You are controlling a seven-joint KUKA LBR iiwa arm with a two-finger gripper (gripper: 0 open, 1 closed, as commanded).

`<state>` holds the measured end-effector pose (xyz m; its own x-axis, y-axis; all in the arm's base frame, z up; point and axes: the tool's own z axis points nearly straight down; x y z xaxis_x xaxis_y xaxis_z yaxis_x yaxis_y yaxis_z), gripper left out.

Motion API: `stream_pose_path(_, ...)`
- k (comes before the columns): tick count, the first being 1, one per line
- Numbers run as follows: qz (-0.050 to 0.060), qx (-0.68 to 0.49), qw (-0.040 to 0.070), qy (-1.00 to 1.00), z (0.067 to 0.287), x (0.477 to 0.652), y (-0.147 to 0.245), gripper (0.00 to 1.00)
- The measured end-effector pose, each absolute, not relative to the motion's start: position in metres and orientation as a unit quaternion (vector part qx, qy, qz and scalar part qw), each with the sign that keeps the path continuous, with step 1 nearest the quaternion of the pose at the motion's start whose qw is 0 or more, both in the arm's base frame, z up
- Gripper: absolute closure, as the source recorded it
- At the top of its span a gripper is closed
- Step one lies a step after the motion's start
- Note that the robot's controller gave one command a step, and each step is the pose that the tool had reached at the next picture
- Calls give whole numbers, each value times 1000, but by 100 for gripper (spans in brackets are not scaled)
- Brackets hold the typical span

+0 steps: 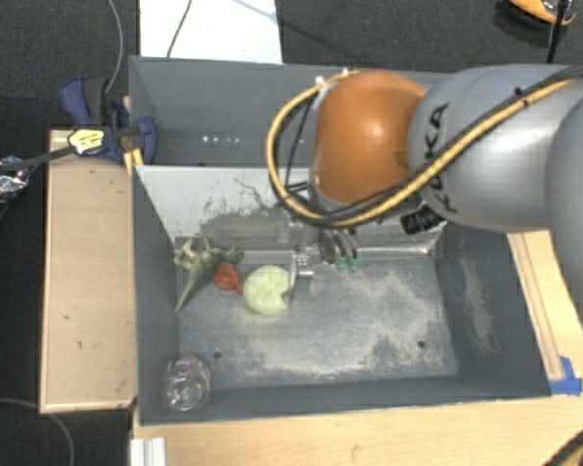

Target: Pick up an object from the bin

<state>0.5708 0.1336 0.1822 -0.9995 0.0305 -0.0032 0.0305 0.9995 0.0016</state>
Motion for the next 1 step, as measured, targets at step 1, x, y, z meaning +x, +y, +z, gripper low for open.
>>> stream_pose_path(1, 1, -58, 2, 998, 159, 574, 139, 0)
